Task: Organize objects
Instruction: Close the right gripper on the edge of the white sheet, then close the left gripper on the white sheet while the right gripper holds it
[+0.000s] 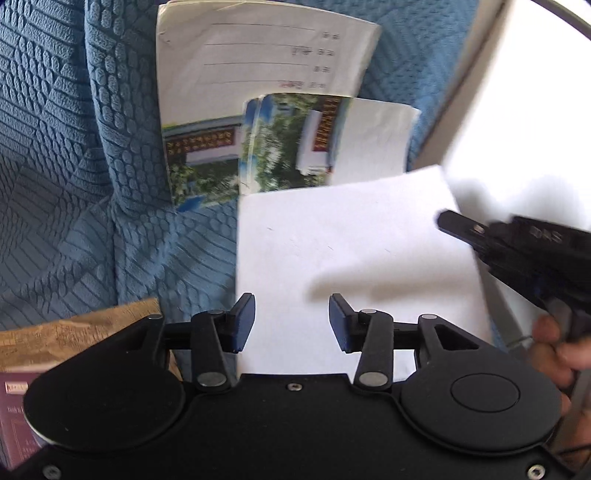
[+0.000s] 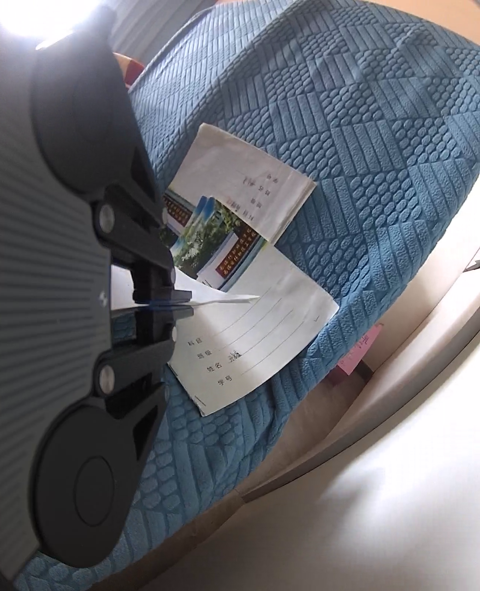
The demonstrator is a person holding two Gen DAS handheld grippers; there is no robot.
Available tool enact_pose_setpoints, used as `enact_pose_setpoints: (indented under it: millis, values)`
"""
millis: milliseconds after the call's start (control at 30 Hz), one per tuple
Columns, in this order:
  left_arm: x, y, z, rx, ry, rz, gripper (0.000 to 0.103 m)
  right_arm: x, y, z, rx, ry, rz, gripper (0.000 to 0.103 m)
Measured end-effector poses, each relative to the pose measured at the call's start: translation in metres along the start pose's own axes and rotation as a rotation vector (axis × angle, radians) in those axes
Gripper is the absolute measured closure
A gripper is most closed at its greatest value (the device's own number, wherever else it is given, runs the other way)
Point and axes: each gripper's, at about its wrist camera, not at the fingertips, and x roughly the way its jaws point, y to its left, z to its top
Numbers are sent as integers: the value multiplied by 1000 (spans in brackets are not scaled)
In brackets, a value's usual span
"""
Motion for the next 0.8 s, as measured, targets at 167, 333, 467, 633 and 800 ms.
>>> enact_pose_setpoints:
  millis: [167, 333, 467, 633, 800]
  values:
    - [-16, 8, -19, -204, 80, -125, 49, -3, 5, -3, 20, -11, -8, 99]
    - [-9, 39, -50, -591, 198, -326, 36, -7, 4, -7, 44, -18, -5, 99]
    - [11, 42, -67, -749, 276, -424, 35, -8, 3, -7, 60, -21, 3, 99]
    - [39, 48, -83, -973, 314, -551, 31, -14, -1, -7, 107, -31, 29, 99]
    - [59, 35, -91, -1078, 327, -619, 30, -16, -7, -7, 129, -31, 23, 100]
